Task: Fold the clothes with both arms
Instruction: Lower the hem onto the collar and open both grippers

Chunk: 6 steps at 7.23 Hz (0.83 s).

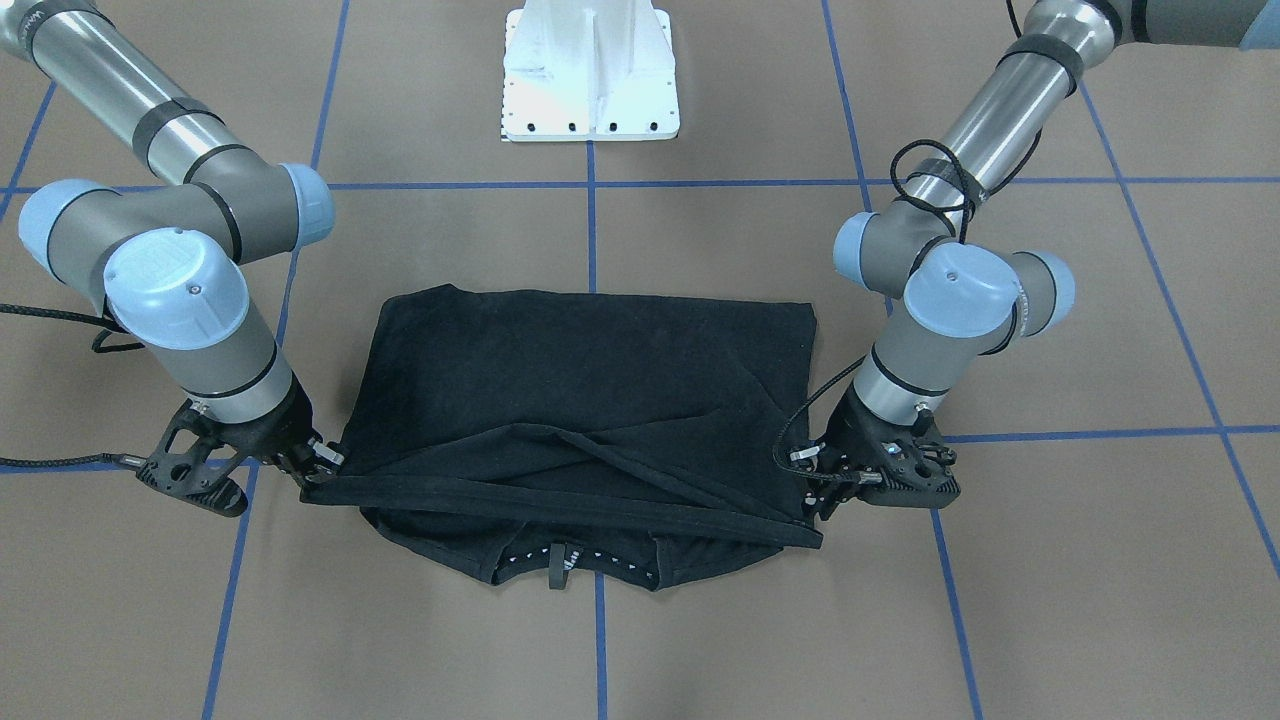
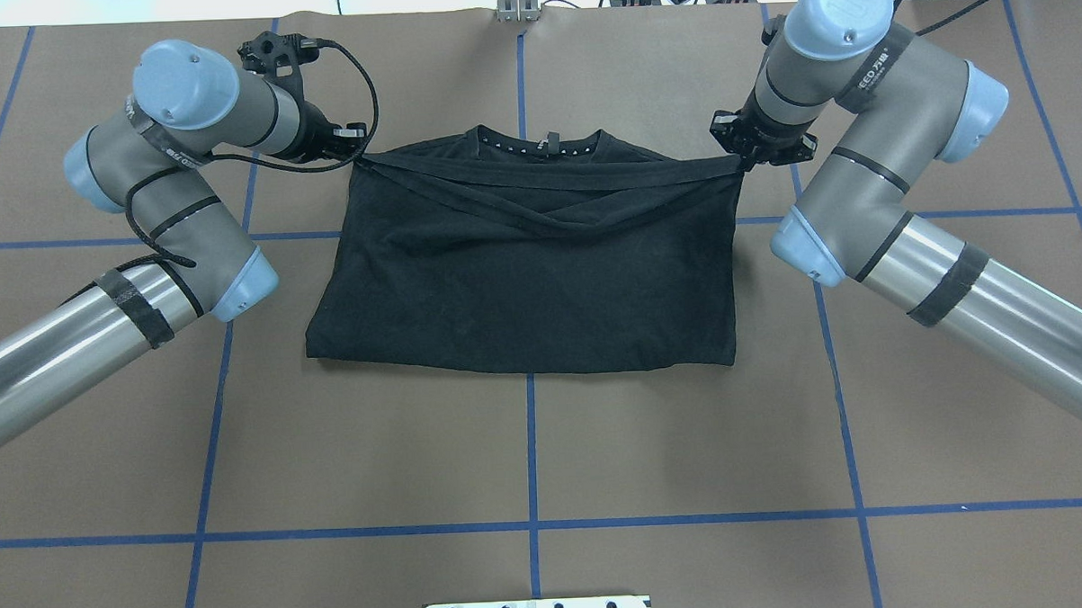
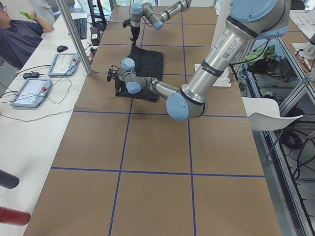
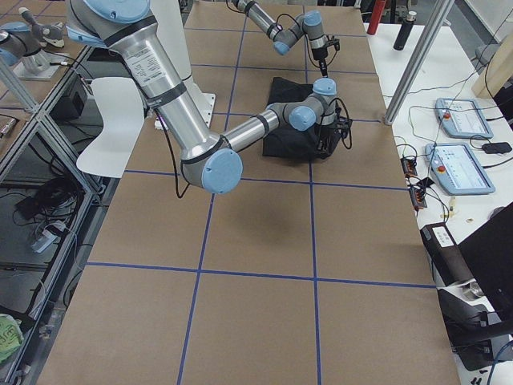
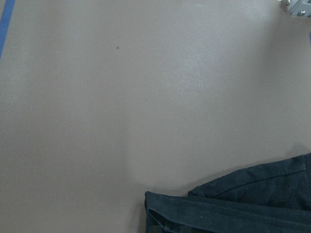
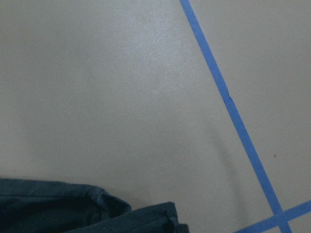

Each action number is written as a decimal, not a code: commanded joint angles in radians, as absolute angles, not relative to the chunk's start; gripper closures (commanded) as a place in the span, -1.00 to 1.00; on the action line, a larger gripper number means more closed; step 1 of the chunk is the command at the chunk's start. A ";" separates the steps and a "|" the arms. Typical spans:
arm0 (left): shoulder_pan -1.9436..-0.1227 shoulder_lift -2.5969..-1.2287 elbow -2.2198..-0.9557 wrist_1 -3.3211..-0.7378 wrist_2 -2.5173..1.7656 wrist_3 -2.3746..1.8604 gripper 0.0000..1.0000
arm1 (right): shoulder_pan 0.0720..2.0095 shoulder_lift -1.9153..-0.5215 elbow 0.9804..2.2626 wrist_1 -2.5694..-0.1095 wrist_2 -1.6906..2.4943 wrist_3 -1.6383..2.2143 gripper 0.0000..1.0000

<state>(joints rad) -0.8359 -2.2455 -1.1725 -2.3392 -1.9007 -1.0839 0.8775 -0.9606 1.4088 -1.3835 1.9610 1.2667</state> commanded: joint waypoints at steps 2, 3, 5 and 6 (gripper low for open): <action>-0.853 -2.170 -1.291 -2.344 -2.032 -0.983 -1.00 | 0.942 -0.934 1.410 -1.390 2.121 1.189 -1.00; -0.848 -2.063 -1.413 -2.347 -2.043 -0.979 -1.00 | 0.945 -0.951 1.436 -1.391 2.149 1.158 -1.00; -0.827 -1.894 -1.610 -2.345 -2.043 -0.949 -1.00 | 0.927 -1.056 1.567 -1.387 2.142 1.157 -1.00; -0.777 -1.864 -1.630 -2.347 -2.042 -0.957 -1.00 | 0.911 -1.104 1.633 -1.387 2.135 1.157 -1.00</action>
<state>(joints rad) -0.8207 -1.9238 -1.5701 -2.3462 -2.0410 -0.9543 0.9285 -1.0404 1.5504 -1.3879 2.1403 1.1584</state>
